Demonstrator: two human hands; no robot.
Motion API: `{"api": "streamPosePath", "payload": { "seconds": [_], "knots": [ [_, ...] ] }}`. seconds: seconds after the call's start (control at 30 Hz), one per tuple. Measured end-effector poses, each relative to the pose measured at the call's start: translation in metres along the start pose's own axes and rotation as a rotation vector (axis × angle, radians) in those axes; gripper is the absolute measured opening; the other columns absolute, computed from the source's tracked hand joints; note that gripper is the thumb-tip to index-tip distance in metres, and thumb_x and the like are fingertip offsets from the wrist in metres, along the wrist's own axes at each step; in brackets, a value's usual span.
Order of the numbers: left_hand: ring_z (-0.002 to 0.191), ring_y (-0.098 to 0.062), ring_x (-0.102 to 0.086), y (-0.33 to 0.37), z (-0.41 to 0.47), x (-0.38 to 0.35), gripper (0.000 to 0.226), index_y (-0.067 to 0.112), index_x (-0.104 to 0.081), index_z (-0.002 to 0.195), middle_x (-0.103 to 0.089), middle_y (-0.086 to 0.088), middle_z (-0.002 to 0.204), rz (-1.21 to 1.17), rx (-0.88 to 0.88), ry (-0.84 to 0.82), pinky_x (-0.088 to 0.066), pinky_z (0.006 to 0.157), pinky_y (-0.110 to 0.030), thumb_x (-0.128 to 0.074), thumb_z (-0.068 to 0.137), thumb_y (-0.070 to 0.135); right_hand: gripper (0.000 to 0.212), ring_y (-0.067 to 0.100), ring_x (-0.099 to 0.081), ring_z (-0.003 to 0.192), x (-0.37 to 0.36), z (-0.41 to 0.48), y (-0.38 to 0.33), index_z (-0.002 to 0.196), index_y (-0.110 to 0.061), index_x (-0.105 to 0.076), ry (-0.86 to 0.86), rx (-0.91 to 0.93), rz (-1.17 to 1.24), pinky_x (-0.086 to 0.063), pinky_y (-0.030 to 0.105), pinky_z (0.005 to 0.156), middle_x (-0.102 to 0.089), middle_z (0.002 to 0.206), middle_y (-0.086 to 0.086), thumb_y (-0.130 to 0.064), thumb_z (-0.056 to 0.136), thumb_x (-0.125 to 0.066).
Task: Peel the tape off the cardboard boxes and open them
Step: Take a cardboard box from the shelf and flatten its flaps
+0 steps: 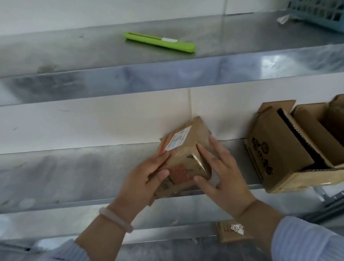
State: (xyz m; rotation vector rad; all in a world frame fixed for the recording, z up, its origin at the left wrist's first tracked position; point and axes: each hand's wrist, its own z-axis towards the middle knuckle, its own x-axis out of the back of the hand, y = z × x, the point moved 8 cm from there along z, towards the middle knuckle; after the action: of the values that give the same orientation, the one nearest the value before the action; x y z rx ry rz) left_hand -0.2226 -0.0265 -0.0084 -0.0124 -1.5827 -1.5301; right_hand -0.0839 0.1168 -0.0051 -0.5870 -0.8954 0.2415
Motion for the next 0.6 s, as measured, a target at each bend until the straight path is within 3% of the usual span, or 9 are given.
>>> {"api": "streamPosePath", "payload": {
  "seconds": [0.1, 0.17, 0.3, 0.4, 0.5, 0.6],
  "knots": [
    [0.107, 0.010, -0.058, -0.007, 0.002, 0.016, 0.035, 0.039, -0.054, 0.125, -0.061, 0.022, 0.119, -0.216, 0.098, 0.001, -0.044, 0.084, -0.006, -0.057, 0.094, 0.025, 0.085, 0.014, -0.016, 0.149, -0.007, 0.017, -0.021, 0.153, -0.032, -0.022, -0.101, 0.089, -0.055, -0.020, 0.037, 0.120, -0.021, 0.160, -0.009, -0.057, 0.082, -0.063],
    [0.100, 0.010, -0.061, -0.012, 0.002, 0.024, 0.033, 0.034, -0.056, 0.125, -0.068, 0.026, 0.104, -0.242, 0.128, 0.005, -0.044, 0.077, -0.004, -0.054, 0.095, 0.020, 0.086, 0.011, -0.013, 0.149, -0.010, 0.026, -0.036, 0.153, -0.034, -0.020, -0.103, 0.151, -0.133, -0.014, 0.032, 0.121, -0.021, 0.160, -0.011, -0.060, 0.083, -0.061],
    [0.089, 0.017, -0.059, -0.028, 0.000, 0.042, 0.031, 0.040, -0.058, 0.109, -0.063, 0.041, 0.086, -0.198, 0.163, 0.149, -0.043, 0.073, -0.001, -0.050, 0.098, 0.012, 0.076, 0.013, -0.030, 0.143, -0.028, 0.038, -0.055, 0.150, -0.026, -0.035, -0.087, 0.197, -0.211, -0.023, 0.035, 0.119, -0.039, 0.153, -0.007, -0.060, 0.085, -0.056],
    [0.092, 0.015, -0.060, -0.038, -0.007, 0.048, 0.026, 0.033, -0.060, 0.113, -0.064, 0.028, 0.098, -0.281, 0.202, 0.263, -0.046, 0.077, -0.005, -0.047, 0.100, 0.015, 0.068, 0.019, -0.037, 0.138, -0.063, 0.039, -0.060, 0.146, -0.024, -0.042, -0.176, 0.158, -0.300, -0.034, 0.045, 0.114, -0.042, 0.151, -0.007, -0.057, 0.086, -0.049],
    [0.101, -0.001, -0.064, -0.042, -0.012, 0.036, 0.033, 0.016, -0.057, 0.124, -0.070, 0.005, 0.110, -0.530, 0.226, 0.197, -0.048, 0.079, -0.011, -0.046, 0.096, 0.029, 0.058, 0.022, -0.040, 0.137, -0.083, 0.043, -0.063, 0.141, -0.021, -0.050, -0.204, 0.147, -0.252, -0.035, 0.045, 0.112, -0.041, 0.152, -0.004, -0.042, 0.087, -0.047],
    [0.099, -0.008, -0.066, -0.051, -0.007, 0.036, 0.023, 0.019, -0.058, 0.117, -0.071, 0.008, 0.104, -0.450, 0.203, 0.177, -0.050, 0.077, -0.017, -0.058, 0.094, 0.019, 0.057, 0.021, -0.044, 0.134, -0.076, 0.054, -0.060, 0.139, -0.020, -0.052, -0.157, 0.166, -0.163, -0.032, 0.039, 0.113, -0.044, 0.150, -0.001, -0.025, 0.083, -0.057]
  ]
}}
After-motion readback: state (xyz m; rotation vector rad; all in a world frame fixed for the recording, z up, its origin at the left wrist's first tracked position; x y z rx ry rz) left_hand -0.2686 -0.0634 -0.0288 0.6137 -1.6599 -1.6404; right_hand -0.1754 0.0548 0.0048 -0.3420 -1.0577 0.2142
